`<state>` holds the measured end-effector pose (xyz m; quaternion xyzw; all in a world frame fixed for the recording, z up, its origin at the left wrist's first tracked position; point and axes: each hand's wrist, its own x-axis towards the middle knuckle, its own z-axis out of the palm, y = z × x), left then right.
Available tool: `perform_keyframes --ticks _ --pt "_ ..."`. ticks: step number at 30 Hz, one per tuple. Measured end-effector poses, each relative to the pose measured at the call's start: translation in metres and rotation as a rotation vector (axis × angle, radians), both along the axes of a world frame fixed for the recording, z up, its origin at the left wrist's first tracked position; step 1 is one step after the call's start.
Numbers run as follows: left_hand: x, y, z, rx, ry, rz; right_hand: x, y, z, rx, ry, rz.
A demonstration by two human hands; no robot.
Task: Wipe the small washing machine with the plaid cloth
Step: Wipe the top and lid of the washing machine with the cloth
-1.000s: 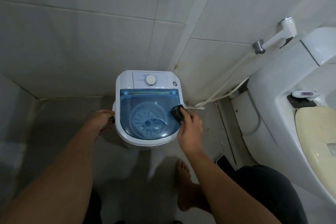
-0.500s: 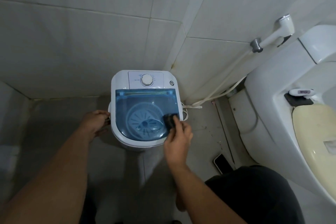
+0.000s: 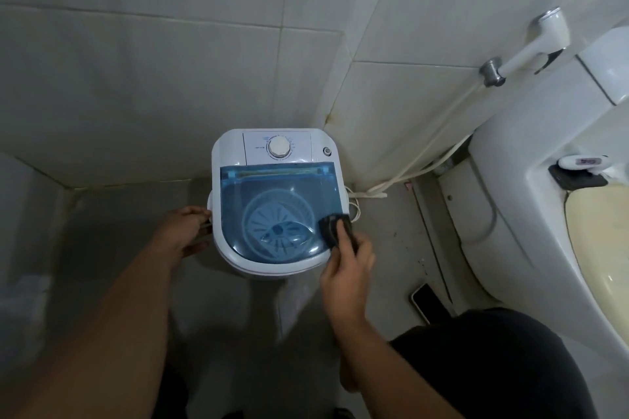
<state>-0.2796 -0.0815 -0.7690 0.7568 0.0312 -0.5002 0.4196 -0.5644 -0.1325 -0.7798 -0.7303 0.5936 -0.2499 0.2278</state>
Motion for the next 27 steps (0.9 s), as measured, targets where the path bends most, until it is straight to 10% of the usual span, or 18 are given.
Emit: perform_keyframes --ticks 5,17,27 --pt "-0.003 -0.001 0.001 -0.021 0.009 -0.004 -0.002 0.058 0.002 0.019 -0.093 0.168" --pt "-0.003 0.000 0.001 -0.045 0.010 0.004 0.036 -0.124 0.006 0.170 0.025 -0.055" --pt "-0.001 0.003 0.009 -0.073 0.028 -0.012 0.004 0.035 -0.002 -0.148 0.218 0.341"
